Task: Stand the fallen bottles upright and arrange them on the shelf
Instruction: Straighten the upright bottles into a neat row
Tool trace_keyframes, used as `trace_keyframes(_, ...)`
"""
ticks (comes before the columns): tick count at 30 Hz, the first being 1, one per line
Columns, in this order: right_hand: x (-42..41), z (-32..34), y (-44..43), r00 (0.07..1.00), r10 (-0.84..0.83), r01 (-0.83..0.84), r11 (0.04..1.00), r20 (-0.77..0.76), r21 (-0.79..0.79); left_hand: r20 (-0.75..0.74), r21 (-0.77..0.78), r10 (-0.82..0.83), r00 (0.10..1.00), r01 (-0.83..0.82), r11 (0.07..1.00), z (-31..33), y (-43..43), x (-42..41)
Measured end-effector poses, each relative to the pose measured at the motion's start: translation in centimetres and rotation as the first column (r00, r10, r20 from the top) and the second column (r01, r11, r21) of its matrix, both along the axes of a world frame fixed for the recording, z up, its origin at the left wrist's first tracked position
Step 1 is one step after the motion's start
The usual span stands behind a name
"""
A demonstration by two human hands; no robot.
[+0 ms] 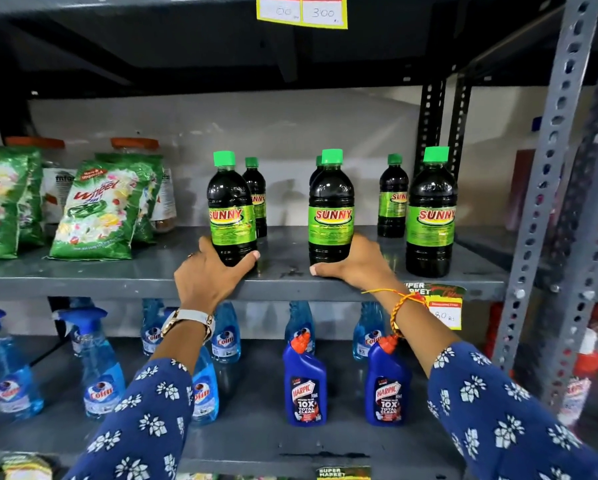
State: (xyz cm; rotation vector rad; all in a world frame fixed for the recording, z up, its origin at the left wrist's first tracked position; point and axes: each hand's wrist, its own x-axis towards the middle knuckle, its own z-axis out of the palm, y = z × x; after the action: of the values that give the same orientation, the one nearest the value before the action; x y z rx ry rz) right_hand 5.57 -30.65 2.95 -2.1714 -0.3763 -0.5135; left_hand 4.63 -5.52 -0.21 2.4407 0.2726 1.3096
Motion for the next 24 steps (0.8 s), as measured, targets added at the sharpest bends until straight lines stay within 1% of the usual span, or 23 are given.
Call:
trace_keyframes(13, 0.2, -0.3, -0.1, 0.999, 0.036, -0.037, 0.999, 0.01, 0.024, -0.002, -0.008, 0.009, 1.0, -0.009, 1.0, 0.1, 0.0, -0.1)
trace_keyframes(16, -0.1, 0.0, -0.1, 0.999, 0.041, -0.041, 0.999, -0.019, 0.02, -0.005, -0.012, 0.025, 1.0, -0.025, 1.0, 0.0, 0.0, -0.1)
trace_keyframes(19, -1.2, 0.3, -0.3, 0.998, 0.034, -0.032, 0.999, -0.052, 0.036, 0.035, -0.032, 0.028, 0.999, -0.027, 0.999, 0.0, -0.1, -0.3)
trace_keyframes(20, -2.0, 0.0, -0.4, 0.999, 0.034, -0.032, 0.998, -0.023, 0.06, 0.059, -0.046, 0.023, 0.998, -0.021, 0.999, 0.0, -0.1, -0.4)
trace_keyframes(21, -3.1, -0.2, -0.8, 0.999, 0.03, -0.033, 0.996, 0.038, 0.082, 0.078, -0.061, 0.015, 0.997, -0.01, 0.998, 0.0, -0.3, -0.3)
trace_keyframes(23, -5.3, -0.6, -2.4, 0.968, -0.005, -0.028, 0.992, 0.251, 0.127, 0.118, -0.098, -0.02, 0.993, 0.032, 0.995, -0.1, -0.4, -0.4)
trace_keyframes(24, -6.0, -0.6, -3.9, 0.926, -0.05, -0.011, 0.987, 0.374, 0.16, 0.163, -0.099, -0.039, 0.986, 0.055, 0.994, -0.2, -0.5, -0.5)
